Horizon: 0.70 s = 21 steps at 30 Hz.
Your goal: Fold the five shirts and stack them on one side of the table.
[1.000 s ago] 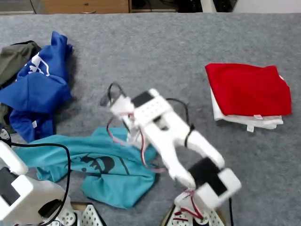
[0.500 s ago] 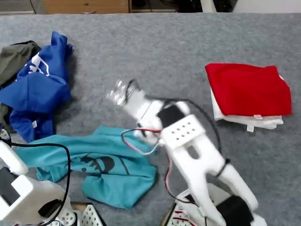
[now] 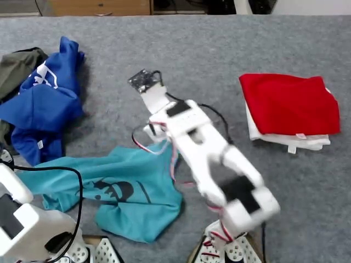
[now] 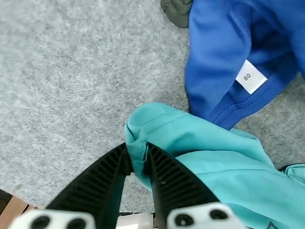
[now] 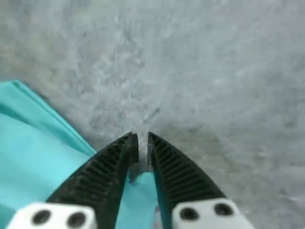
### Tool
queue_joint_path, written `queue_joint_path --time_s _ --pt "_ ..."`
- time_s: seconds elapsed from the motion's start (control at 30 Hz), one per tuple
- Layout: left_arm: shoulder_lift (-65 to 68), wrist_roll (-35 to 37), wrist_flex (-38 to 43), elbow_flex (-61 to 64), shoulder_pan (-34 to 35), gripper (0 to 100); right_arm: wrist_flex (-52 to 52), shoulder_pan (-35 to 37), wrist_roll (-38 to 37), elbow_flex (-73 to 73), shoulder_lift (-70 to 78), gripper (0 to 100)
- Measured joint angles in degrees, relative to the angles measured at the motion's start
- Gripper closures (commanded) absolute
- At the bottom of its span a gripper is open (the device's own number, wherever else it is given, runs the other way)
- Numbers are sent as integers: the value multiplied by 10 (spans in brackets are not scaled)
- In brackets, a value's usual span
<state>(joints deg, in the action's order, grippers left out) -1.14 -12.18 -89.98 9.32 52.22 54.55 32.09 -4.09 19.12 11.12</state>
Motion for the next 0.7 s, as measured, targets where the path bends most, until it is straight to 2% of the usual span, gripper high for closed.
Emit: queue_joint_path --time_s 0.1,0.2,0.37,0.63,0.7 --pt "0 0 0 0 0 981 92 35 -28 -110 76 940" --pt "0 0 0 0 0 981 134 78 -61 -168 82 924" --pt "0 0 0 0 1 981 143 130 -94 -179 91 818" --pt "0 0 0 0 4 981 140 135 -121 -193 172 819" --pt "0 0 0 0 7 981 141 135 -123 -212 186 853"
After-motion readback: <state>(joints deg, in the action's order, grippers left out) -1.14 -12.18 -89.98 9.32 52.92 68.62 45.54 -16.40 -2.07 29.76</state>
